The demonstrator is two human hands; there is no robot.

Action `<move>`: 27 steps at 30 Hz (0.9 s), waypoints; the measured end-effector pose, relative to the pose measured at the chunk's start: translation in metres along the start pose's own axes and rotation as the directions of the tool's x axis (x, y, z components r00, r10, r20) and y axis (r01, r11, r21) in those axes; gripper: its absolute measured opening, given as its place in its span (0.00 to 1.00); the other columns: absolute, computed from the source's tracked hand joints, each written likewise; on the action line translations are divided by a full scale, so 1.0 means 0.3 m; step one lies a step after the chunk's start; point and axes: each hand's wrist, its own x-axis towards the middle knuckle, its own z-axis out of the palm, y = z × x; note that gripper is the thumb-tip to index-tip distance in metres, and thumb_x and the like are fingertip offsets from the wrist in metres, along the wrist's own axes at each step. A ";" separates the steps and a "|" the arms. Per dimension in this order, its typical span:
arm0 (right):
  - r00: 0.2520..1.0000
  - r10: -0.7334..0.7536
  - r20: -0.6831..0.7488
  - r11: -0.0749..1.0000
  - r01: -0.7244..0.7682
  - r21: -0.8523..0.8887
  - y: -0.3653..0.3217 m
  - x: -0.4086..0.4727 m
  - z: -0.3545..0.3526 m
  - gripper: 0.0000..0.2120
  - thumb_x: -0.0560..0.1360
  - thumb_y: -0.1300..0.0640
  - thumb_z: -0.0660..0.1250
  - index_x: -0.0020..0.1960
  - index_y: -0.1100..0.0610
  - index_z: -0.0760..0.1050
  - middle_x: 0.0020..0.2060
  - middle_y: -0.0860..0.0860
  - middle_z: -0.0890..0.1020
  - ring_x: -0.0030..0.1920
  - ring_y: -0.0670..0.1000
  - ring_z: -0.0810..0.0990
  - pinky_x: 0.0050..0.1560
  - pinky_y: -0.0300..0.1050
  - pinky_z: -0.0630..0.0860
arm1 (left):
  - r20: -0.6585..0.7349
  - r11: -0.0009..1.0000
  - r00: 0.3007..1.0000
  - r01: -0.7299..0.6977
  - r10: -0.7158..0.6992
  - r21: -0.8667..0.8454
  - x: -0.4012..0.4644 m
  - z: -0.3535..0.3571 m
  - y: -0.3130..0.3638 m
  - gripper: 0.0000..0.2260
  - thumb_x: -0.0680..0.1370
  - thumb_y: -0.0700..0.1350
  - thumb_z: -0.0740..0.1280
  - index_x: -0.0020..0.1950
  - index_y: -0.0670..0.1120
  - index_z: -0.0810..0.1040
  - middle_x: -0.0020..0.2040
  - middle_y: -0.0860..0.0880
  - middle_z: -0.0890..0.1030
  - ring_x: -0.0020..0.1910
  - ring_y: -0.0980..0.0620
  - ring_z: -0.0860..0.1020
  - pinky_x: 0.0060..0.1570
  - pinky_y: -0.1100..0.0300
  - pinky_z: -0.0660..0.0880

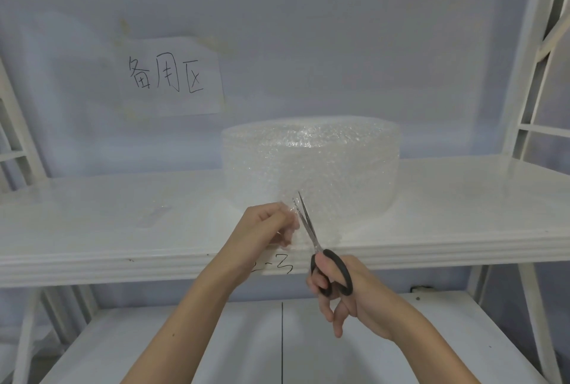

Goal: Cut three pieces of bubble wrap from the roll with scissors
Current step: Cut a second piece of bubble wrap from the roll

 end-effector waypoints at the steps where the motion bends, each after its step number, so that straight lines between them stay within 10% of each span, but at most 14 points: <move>1: 1.000 -0.001 0.000 1.000 0.001 0.007 -0.007 0.007 0.002 0.24 0.67 0.36 0.67 0.32 0.57 0.69 0.34 0.52 0.72 0.26 0.54 0.71 0.23 0.42 0.73 | -0.001 1.000 1.000 0.001 -0.001 -0.002 -0.001 0.000 0.001 0.11 0.73 0.45 0.63 0.31 0.47 0.78 0.29 0.49 0.74 0.29 0.53 0.72 0.34 0.65 0.73; 15: 0.996 -0.074 -0.056 0.997 0.072 -0.034 0.003 0.052 0.022 0.20 0.67 0.39 0.69 0.33 0.57 0.72 0.32 0.51 0.72 0.23 0.49 0.71 0.20 0.39 0.72 | -0.001 0.998 0.999 -0.036 0.037 0.050 -0.007 -0.001 0.000 0.17 0.78 0.40 0.64 0.29 0.49 0.76 0.28 0.51 0.73 0.28 0.55 0.70 0.32 0.67 0.70; 27: 0.993 -0.040 -0.109 0.996 0.031 -0.083 0.009 0.058 0.020 0.21 0.73 0.44 0.69 0.34 0.60 0.71 0.26 0.52 0.71 0.20 0.48 0.70 0.19 0.39 0.69 | -0.006 1.000 1.000 -0.010 0.010 -0.005 0.004 0.002 0.003 0.19 0.72 0.60 0.64 0.35 0.45 0.78 0.34 0.44 0.75 0.33 0.48 0.74 0.33 0.60 0.74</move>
